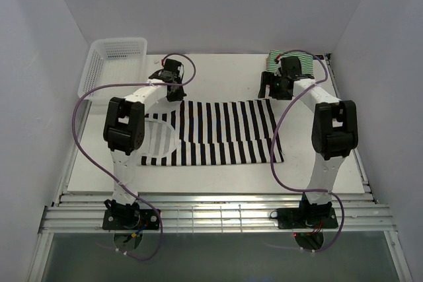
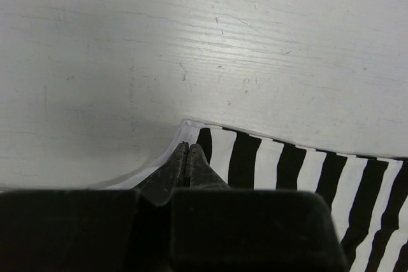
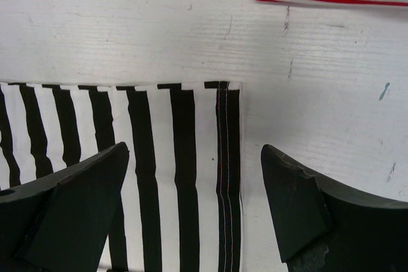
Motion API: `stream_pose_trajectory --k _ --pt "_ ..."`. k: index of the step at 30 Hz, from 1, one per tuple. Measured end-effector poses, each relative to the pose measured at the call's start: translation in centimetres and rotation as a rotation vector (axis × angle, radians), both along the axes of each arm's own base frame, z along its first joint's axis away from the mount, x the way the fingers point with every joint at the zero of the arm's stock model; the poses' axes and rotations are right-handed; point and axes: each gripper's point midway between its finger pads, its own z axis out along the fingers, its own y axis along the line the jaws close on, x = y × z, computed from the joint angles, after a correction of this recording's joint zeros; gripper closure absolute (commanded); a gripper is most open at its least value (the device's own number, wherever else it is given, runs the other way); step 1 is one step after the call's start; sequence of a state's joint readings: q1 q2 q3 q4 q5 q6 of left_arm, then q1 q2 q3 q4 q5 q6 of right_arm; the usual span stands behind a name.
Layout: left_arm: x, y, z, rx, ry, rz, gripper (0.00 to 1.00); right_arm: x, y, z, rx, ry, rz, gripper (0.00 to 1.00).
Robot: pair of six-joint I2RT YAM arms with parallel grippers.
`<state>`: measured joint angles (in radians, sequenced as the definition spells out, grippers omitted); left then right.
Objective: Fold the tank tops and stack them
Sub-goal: Fold the tank top
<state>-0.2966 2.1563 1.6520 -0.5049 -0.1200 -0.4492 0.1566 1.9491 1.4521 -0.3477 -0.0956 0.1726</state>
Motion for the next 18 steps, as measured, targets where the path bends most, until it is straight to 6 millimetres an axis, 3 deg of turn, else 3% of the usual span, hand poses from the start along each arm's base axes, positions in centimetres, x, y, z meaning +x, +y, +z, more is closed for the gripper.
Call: stream_pose_trajectory --k 9,13,14,18 --pt "0.2 0.1 1.3 -0.008 -0.038 0.014 1.00 3.3 -0.1 -1.9 -0.037 -0.003 0.000 0.10" --pt "0.5 -0.2 1.5 -0.009 -0.015 0.000 0.57 3.6 -0.1 -2.9 -0.047 0.017 0.000 0.10" --pt "1.0 -0.4 1.6 -0.013 -0.019 -0.003 0.42 3.7 -0.1 -3.0 -0.048 0.021 0.001 0.10" --pt "1.4 -0.7 0.7 -0.017 -0.002 0.002 0.35 3.8 -0.1 -3.2 -0.050 0.027 0.000 0.10"
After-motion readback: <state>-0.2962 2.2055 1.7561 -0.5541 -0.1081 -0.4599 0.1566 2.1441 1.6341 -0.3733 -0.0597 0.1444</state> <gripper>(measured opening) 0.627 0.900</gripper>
